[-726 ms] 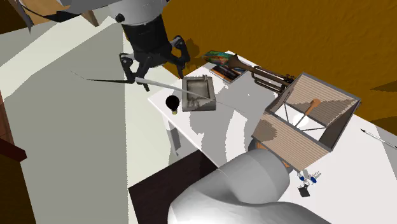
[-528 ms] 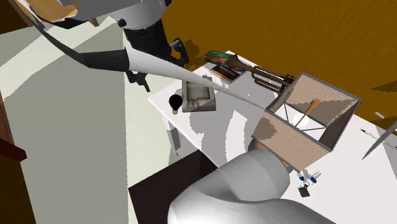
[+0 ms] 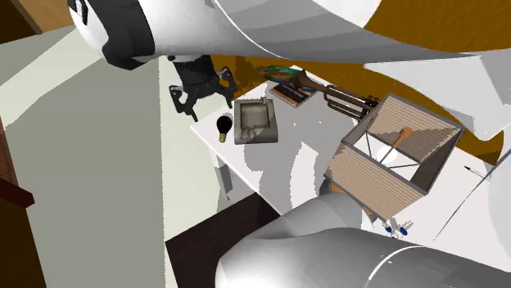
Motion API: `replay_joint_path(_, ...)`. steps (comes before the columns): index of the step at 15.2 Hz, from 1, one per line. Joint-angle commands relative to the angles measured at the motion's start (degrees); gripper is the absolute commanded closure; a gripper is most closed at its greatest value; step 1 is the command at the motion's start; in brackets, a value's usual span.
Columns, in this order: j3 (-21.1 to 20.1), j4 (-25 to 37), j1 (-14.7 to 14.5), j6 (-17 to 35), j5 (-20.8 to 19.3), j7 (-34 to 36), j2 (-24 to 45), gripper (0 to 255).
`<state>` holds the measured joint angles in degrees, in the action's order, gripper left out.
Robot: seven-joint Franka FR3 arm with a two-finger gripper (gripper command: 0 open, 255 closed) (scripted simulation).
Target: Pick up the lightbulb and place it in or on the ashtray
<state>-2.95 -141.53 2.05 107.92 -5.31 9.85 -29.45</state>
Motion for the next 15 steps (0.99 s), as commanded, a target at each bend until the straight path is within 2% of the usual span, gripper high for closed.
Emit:
replay_joint_path(1, 0.3, 0.0, 0.5, 4.1, -0.7, 0.1, 4.4, 0)
replay_joint_path(8, 0.8, 4.2, 2.1, 14.3, -3.3, 1.1, 20.1, 0)
replay_joint_path(15, 1.6, 12.0, 3.1, 21.3, -5.9, 2.3, 36.5, 0)
